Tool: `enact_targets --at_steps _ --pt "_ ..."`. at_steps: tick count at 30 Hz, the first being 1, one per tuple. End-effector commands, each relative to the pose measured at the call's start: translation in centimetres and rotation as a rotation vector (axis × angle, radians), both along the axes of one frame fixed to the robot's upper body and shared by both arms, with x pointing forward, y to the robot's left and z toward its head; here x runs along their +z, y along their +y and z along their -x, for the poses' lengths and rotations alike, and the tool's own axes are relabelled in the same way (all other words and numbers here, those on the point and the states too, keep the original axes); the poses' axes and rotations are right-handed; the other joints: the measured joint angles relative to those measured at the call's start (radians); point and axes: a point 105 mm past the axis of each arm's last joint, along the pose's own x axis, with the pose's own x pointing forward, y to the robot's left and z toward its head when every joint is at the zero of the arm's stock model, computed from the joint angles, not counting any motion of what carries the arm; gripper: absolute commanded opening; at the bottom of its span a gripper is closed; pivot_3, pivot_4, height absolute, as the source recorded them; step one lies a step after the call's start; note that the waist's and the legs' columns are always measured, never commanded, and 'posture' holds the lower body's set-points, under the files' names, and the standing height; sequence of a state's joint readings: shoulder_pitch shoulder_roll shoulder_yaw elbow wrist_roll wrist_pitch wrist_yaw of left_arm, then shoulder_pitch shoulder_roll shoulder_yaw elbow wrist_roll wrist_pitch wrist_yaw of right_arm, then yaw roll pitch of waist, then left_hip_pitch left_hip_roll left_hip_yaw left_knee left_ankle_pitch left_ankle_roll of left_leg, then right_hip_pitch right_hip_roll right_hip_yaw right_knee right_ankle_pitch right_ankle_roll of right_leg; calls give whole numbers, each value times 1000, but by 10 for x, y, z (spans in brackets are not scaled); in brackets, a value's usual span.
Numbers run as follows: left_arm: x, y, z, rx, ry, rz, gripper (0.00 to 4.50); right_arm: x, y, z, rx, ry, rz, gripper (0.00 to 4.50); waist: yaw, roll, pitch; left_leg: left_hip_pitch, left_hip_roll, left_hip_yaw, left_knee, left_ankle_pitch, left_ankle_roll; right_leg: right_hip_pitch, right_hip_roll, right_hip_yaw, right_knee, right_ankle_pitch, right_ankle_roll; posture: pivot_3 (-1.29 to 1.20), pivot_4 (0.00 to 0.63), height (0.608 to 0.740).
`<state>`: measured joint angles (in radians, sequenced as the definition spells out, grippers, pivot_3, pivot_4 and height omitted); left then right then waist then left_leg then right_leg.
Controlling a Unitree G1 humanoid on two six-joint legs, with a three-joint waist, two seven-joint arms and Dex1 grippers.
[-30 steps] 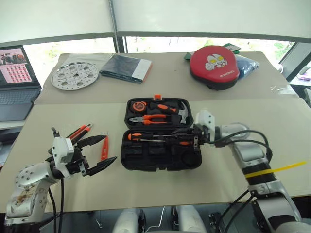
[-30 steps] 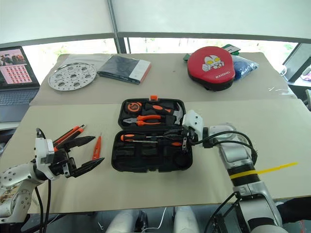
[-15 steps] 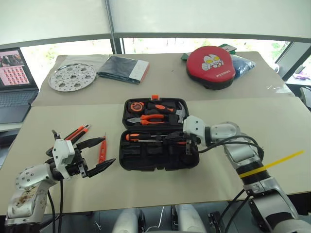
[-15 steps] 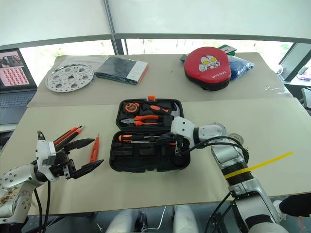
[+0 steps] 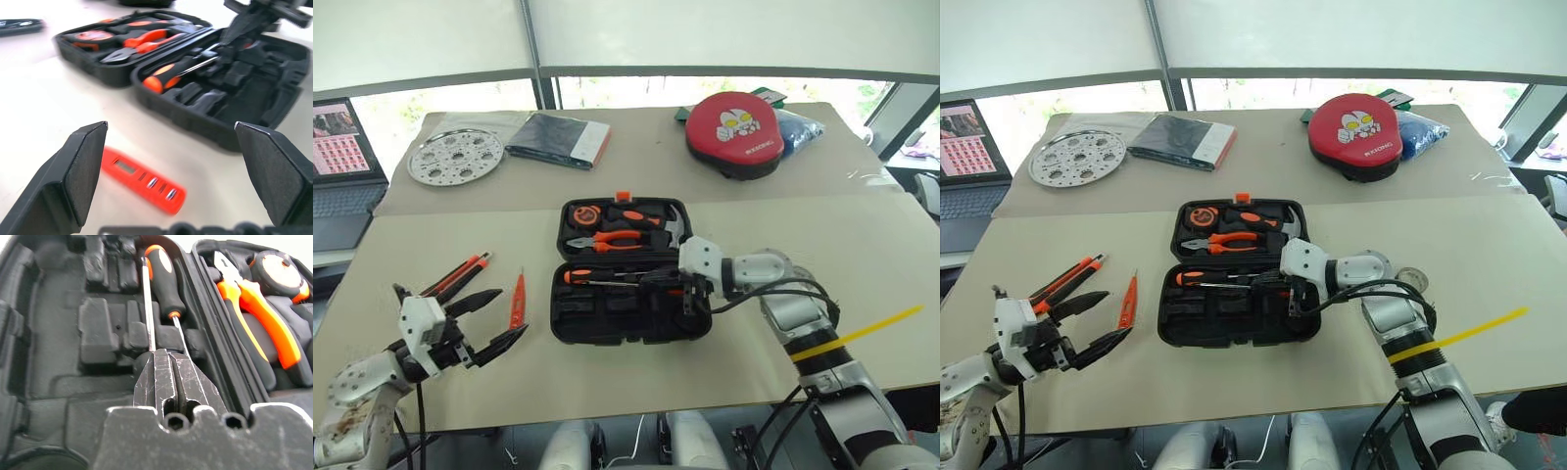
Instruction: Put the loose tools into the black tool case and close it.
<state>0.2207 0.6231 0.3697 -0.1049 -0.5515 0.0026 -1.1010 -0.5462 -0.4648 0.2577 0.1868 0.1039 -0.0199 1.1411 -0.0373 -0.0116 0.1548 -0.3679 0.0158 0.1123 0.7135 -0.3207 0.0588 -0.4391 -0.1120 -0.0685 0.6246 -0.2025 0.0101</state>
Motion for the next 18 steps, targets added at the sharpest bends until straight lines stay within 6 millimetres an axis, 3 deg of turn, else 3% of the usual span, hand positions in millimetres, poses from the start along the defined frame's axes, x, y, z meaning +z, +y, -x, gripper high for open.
enact_targets --at_steps 1,11,18 --pt "14 -6 -1 -17 -65 6 4500 16 5 1 23 -24 -82 18 1 0 0 0 0 0 0 0 0 0 0 0 0 0 0 0 150 740" --pt "28 -28 -7 -99 -95 -15 4500 -11 5 -16 -61 33 46 18 5 0 0 0 -1 0 0 0 0 0 -1 0 1 0 0 0 150 740" --pt "35 -33 -10 -105 -99 -19 4500 -34 14 -3 15 65 191 18 5 0 0 1 -1 0 0 0 0 1 -1 0 1 0 0 0 150 740"
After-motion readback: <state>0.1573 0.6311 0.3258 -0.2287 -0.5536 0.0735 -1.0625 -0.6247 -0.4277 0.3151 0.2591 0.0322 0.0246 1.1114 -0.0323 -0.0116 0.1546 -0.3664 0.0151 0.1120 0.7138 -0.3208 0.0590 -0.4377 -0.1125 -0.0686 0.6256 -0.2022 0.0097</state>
